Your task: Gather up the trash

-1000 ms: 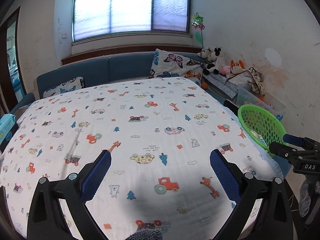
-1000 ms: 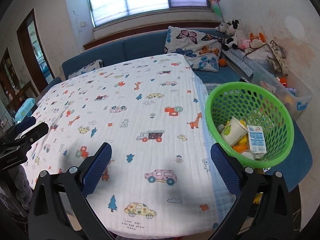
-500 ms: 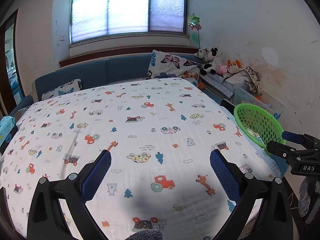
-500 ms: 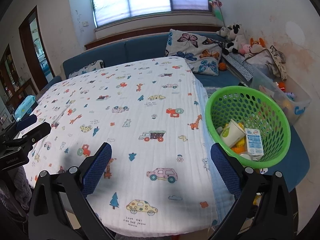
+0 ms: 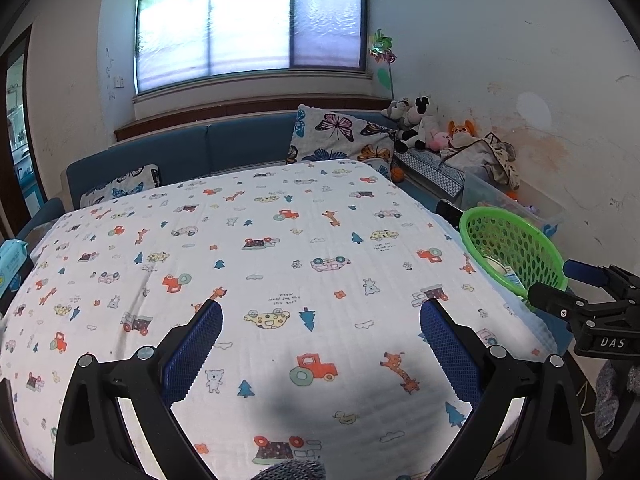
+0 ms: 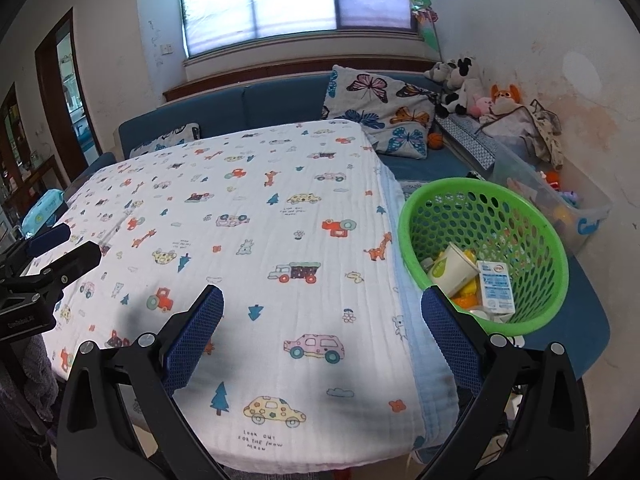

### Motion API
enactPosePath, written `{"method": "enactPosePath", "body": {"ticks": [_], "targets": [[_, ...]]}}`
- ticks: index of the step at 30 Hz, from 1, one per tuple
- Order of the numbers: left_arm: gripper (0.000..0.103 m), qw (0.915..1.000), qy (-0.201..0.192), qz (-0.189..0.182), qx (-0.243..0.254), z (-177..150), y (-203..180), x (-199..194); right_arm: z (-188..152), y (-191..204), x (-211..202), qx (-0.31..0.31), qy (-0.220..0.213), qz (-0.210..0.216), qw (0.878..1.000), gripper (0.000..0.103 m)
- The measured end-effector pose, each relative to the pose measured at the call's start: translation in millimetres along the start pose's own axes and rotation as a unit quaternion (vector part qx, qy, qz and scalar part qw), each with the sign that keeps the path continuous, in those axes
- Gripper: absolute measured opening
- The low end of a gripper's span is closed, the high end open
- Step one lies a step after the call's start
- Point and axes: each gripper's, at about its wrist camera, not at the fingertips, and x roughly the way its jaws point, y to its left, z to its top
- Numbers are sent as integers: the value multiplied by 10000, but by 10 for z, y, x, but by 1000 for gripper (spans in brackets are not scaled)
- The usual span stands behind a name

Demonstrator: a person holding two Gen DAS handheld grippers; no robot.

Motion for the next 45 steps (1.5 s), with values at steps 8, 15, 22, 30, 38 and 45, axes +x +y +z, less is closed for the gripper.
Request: {"method": "enactPosePath", "body": {"ticks": [8, 15, 22, 30, 38, 45], "targets": [[96, 9999, -88, 38, 30, -15, -33, -42, -21, 16, -67, -1, -271, -108, 9996, 98], [96, 10000, -89, 32, 31, -26, -54, -53, -28, 28, -105, -36, -421, -172, 9990, 99], [96, 9999, -94, 38, 28, -31, -61, -61, -48, 5, -66, 38, -353, -92, 9993, 99], [96, 10000, -86, 32, 26, -35, -67, -70, -55, 34, -111, -32, -477, -145, 9987, 99], [96, 9998, -157, 134, 41, -42, -72, -110, -52, 30, -148, -48, -518, -179, 9985, 99], [96, 9997, -178, 172, 40, -39, -75, -122, -61, 26, -182, -50, -572, -190, 9982, 99]]}}
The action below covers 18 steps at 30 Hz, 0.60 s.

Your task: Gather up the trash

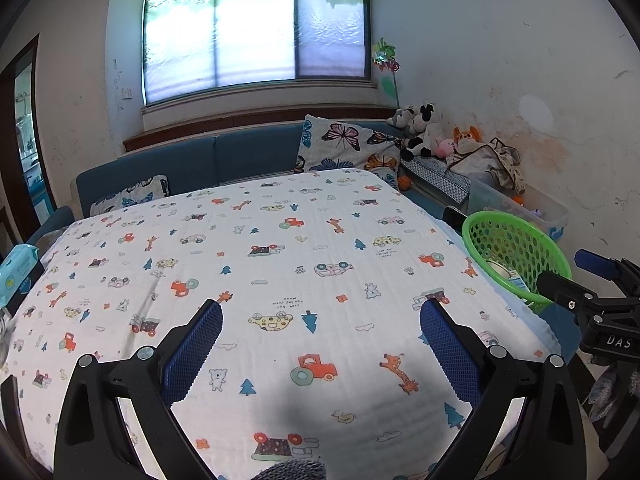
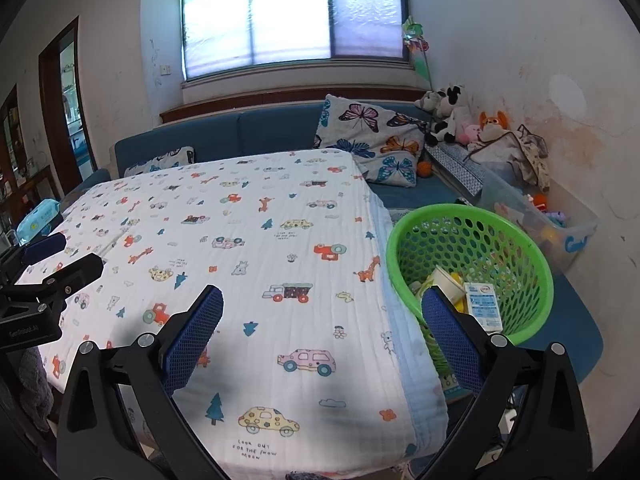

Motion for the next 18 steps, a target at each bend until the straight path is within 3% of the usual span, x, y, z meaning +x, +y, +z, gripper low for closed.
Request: {"method": "enactPosePath", "body": {"ticks": [18], "targets": [[96, 10000, -11, 5, 9, 0, 3, -4, 0, -12, -47, 11, -88, -10, 10000, 99]]}}
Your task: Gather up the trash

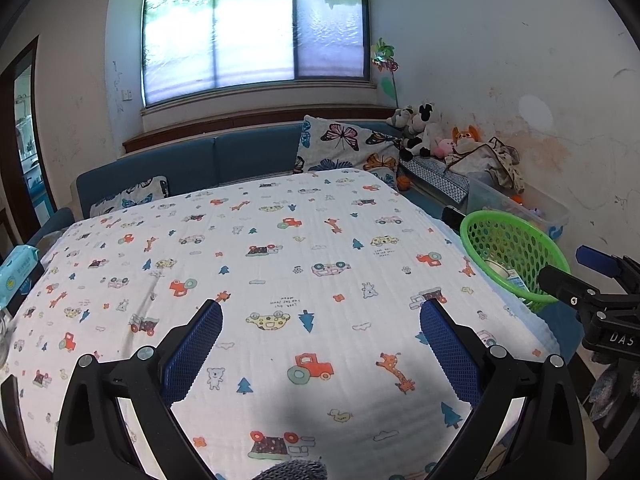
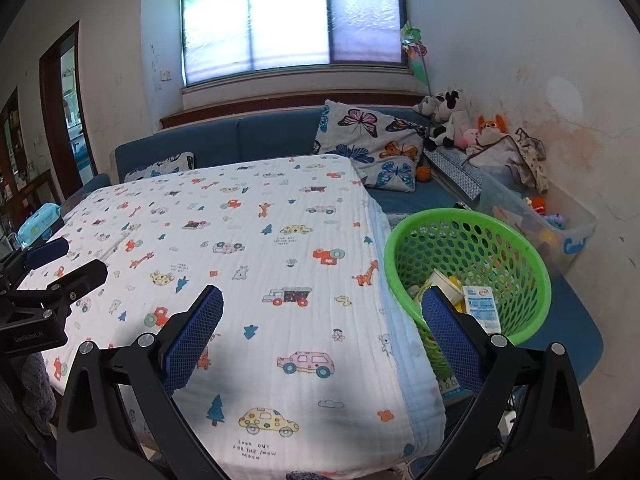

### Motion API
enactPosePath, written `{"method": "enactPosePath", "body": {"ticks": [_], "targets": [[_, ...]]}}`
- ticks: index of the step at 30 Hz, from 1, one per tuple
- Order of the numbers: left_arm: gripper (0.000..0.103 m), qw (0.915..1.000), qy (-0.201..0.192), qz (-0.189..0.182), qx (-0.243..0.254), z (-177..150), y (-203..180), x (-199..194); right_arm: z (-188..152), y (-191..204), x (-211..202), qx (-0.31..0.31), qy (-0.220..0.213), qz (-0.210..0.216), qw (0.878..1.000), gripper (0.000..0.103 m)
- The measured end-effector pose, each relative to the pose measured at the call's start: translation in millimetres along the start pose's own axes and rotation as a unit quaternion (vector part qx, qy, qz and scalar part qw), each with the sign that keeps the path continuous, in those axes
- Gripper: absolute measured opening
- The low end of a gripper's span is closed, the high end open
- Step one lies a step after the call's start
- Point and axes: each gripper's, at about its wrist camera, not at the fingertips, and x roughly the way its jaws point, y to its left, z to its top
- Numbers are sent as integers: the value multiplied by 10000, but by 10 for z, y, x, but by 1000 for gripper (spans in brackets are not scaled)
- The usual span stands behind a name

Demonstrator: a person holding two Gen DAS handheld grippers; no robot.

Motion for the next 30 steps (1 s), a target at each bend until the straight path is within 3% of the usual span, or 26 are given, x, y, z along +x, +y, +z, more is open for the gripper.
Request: {"method": "enactPosePath", "body": {"ticks": [30], "targets": [[96, 9998, 79, 71, -156, -35, 2, 70, -7, 44, 1, -41, -16, 2, 10000, 99]]}}
